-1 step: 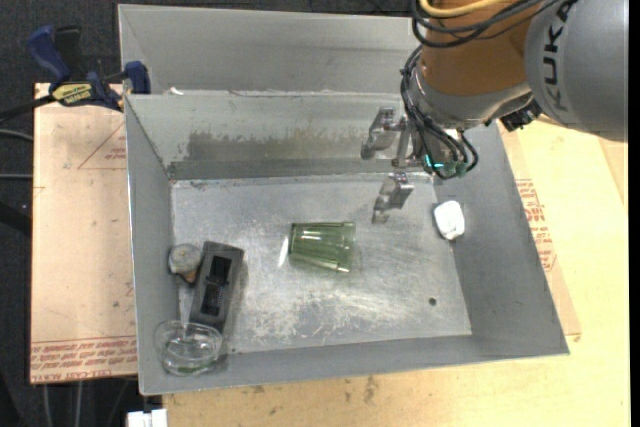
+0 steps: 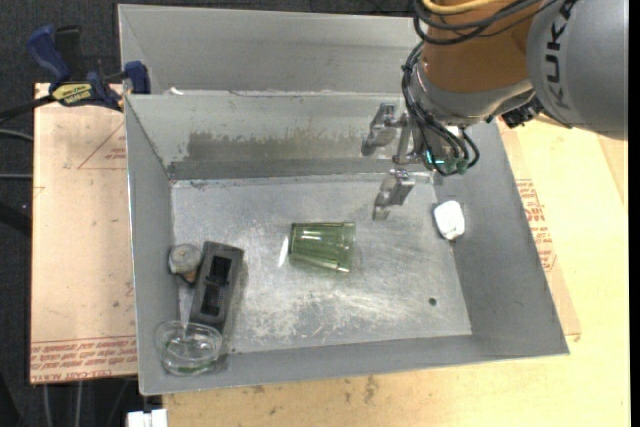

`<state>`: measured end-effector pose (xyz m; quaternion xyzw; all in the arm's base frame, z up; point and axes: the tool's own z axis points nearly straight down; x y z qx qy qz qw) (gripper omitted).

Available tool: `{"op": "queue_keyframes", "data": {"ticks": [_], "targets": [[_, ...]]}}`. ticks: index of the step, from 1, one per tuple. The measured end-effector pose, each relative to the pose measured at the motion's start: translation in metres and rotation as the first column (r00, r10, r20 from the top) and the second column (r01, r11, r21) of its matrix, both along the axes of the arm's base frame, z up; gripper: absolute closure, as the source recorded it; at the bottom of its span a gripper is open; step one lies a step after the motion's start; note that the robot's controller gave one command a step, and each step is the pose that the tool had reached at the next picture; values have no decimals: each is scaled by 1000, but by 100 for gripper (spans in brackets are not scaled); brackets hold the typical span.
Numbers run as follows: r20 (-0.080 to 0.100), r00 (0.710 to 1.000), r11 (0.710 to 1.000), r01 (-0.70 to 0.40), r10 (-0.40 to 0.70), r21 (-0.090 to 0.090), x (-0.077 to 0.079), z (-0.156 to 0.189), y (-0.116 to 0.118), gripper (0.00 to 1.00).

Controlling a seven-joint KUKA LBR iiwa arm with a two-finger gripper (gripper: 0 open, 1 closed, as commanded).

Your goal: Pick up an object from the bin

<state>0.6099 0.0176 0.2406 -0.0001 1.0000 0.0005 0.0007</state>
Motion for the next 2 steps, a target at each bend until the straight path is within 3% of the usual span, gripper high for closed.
{"op": "queue_keyframes", "data": {"ticks": [1, 2], "targets": [[9, 999, 999, -45, 45, -2, 5, -37, 18, 0], [3, 984, 984, -179, 179, 0, -2, -99, 31, 0]]}}
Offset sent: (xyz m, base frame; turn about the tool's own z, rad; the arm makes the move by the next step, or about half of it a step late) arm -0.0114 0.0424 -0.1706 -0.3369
